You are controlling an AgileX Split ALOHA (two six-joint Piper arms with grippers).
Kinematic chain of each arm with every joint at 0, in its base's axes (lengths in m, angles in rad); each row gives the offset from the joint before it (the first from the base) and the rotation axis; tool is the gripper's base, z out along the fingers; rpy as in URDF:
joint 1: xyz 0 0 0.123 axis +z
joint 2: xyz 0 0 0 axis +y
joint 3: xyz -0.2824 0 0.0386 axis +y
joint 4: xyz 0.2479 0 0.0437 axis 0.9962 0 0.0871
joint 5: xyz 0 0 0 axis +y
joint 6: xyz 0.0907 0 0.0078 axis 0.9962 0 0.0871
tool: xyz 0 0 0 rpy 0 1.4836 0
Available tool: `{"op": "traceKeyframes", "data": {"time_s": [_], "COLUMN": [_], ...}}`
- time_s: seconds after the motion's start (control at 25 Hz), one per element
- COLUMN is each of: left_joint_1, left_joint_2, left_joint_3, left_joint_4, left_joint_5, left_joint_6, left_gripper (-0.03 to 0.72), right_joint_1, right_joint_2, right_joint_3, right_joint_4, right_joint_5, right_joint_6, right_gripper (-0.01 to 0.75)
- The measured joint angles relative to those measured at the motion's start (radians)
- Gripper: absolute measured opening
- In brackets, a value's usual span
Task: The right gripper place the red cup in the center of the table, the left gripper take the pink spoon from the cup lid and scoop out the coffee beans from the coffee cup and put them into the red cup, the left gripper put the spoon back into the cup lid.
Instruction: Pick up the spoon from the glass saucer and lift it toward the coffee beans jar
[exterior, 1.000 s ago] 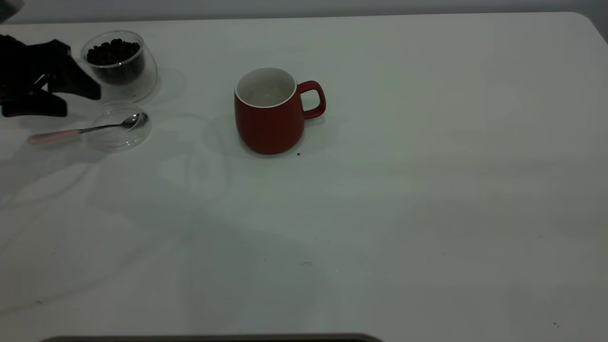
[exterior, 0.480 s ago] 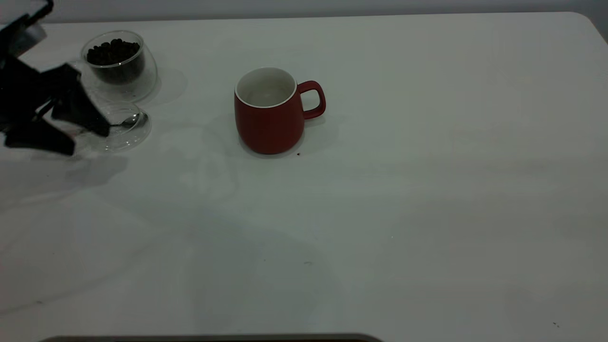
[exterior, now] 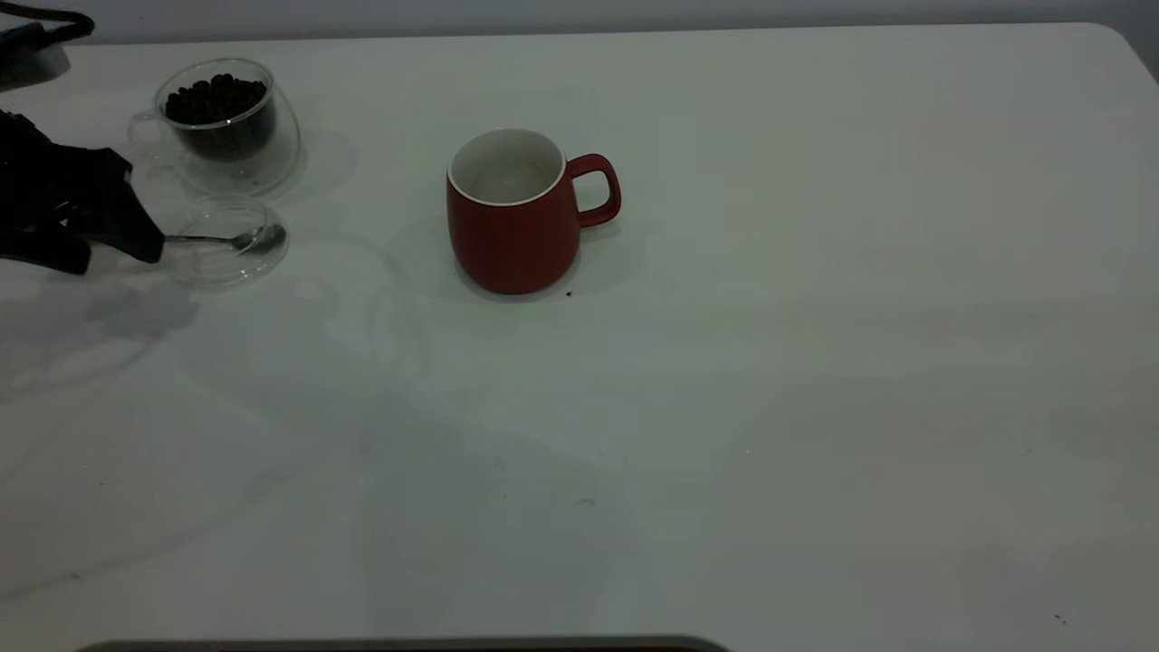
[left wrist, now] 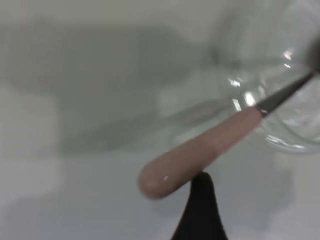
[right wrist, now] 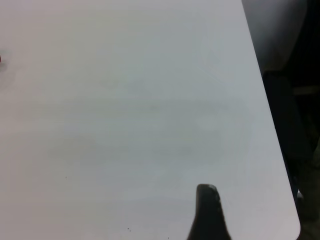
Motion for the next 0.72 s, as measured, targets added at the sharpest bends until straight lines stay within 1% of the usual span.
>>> {"op": "traceKeyframes", "data": {"time_s": [0.08, 0.12, 0.32, 0.4, 0.52, 0.6, 0.72], "left_joint_1": [0.0, 0.0, 0.001, 0.015, 0.071, 0.126, 0.202], "left_joint_2": [0.0, 0.0, -0.034, -0.062, -0.092, -0.097, -0.097], "left_joint_3": [-0.001, -0.001, -0.001, -0.001, -0.016, -0.038, -0.058], "left_joint_4": [-0.004, -0.006, -0.036, -0.053, -0.073, -0.07, -0.029], "left_joint_5": [0.011, 0.039, 0.226, 0.293, 0.402, 0.48, 0.545], "left_joint_6": [0.017, 0.018, 0.018, 0.015, -0.021, -0.064, -0.108], "left_gripper": [0.669, 0.667, 0.667, 0.667, 0.667, 0.667, 0.667], "right_joint_1": [0.0, 0.0, 0.0, 0.0, 0.0, 0.0, 0.0], "right_joint_2": [0.0, 0.0, 0.0, 0.0, 0.0, 0.0, 0.0], "right_joint_3": [0.0, 0.0, 0.0, 0.0, 0.0, 0.0, 0.0], "right_joint_4": [0.0, 0.0, 0.0, 0.0, 0.0, 0.0, 0.0], "right_joint_5": [0.0, 0.0, 0.0, 0.0, 0.0, 0.0, 0.0], "right_joint_6": [0.0, 0.0, 0.0, 0.0, 0.0, 0.0, 0.0], "right_gripper": [0.588, 0.588, 0.588, 0.588, 0.588, 0.588, 0.588]}}
